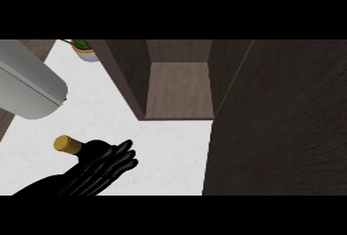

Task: Pick up the wine, place it into the cabinet and close the cabinet

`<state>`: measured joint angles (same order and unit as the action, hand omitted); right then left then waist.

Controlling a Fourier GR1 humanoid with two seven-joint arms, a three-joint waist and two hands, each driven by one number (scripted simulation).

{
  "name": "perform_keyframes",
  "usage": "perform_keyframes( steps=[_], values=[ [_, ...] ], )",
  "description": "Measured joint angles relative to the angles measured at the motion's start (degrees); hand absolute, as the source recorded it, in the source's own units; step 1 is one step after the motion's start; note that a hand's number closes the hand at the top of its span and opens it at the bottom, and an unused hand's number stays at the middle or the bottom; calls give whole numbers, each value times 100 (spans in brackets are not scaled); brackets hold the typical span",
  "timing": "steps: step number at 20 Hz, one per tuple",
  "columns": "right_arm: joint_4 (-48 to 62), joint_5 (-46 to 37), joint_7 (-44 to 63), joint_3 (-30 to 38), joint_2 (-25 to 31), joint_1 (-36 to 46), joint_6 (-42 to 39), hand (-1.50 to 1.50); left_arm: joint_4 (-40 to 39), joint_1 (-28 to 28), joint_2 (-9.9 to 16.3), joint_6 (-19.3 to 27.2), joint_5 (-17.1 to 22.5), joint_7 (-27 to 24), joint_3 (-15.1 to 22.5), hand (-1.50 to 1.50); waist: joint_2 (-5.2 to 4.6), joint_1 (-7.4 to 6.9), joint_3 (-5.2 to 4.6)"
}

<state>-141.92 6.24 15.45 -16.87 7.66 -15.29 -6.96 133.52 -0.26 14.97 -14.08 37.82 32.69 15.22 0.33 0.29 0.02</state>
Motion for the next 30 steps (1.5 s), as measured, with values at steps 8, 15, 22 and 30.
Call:
perform_keyframes(
  steps=[8,15,22,30],
  values=[
    [-122,-112,166,-166,-2,-57,143,-150,97,31,97,412,111,533,-21,-150,21,-47,-1],
    [-134,-196,224,-290,-9,-63,281,-150,125,305,109,769,200,801,-265,-150,32,-65,-2],
    [-166,-235,344,-354,49,3,388,-150,117,678,184,1029,284,997,-655,-150,39,-64,-4],
    [-185,-260,400,-335,110,63,488,-150,86,864,421,986,433,1198,-1384,-150,35,-69,-7]
  ],
)
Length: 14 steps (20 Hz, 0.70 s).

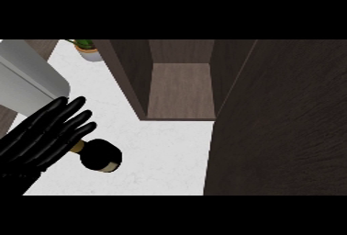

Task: Pick up the wine, place it into the cabinet and close the cabinet

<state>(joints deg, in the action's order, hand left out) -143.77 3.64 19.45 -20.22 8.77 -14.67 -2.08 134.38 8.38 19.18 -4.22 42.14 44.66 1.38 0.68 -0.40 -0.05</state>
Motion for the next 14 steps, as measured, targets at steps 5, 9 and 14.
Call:
perform_keyframes(
  steps=[5,9,14],
  values=[
    [-18,-14,45,-73,37,21,54,-150,-55,156,110,-111,102,38,-510,-150,-11,26,-1],
    [-26,-30,122,-146,51,70,126,-150,-189,170,268,-446,348,0,-1033,-150,-22,32,-3],
    [-36,-31,192,-129,87,141,152,-150,-241,63,394,-786,870,-28,-1554,-150,-34,43,-1]
  ],
)
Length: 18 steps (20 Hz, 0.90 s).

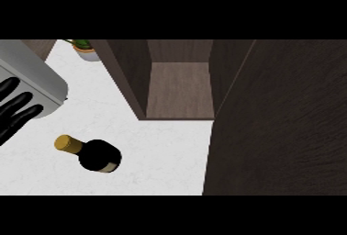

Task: Pick up the wine, place it into the cabinet and close the cabinet

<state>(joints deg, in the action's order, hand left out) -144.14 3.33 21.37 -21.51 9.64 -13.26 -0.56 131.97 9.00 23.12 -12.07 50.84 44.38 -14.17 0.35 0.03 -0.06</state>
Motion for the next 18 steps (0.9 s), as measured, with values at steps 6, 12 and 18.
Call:
perform_keyframes(
  steps=[6,12,18],
  values=[
    [-30,1,171,-26,45,166,58,-150,-480,-96,52,-593,204,-215,-345,-150,-14,46,0],
    [-30,-23,221,-166,36,252,153,-150,-947,-378,-19,-1255,149,-457,-480,-150,-15,61,0],
    [-44,-29,338,-157,76,395,221,-150,-1633,-503,-121,-1848,-186,-754,-542,-150,-21,88,-1]
  ],
)
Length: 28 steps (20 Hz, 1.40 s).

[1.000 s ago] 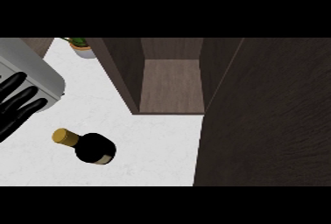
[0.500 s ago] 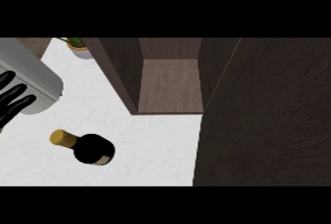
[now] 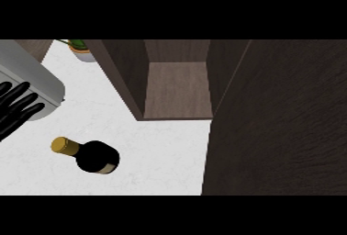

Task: Pick up the wine, place it into the cabinet and close the cabinet

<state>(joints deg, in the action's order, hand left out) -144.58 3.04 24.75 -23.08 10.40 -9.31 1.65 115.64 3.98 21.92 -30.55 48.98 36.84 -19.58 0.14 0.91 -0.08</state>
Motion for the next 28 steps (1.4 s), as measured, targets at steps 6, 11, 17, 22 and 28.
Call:
perform_keyframes(
  steps=[6,11,17,22,28],
  values=[
    [-6,-6,131,-8,0,144,108,-150,-602,-176,-281,-697,-669,-473,140,-150,-1,11,-1],
    [-1,-16,132,-21,11,178,162,-150,-1044,-168,-522,-1108,-1190,-887,231,-150,-2,6,1],
    [-1,-40,178,-101,32,218,255,-150,-1787,2,-732,-1451,-2042,-1491,226,-150,-3,24,0],
    [-10,-43,101,-132,108,132,238,-150,-2494,244,-918,-1534,-2927,-2166,213,-150,-6,60,-1],
    [-17,-42,102,-79,163,173,264,-150,-3297,443,-918,-1589,-3680,-2878,239,-150,-8,58,-1]
  ],
)
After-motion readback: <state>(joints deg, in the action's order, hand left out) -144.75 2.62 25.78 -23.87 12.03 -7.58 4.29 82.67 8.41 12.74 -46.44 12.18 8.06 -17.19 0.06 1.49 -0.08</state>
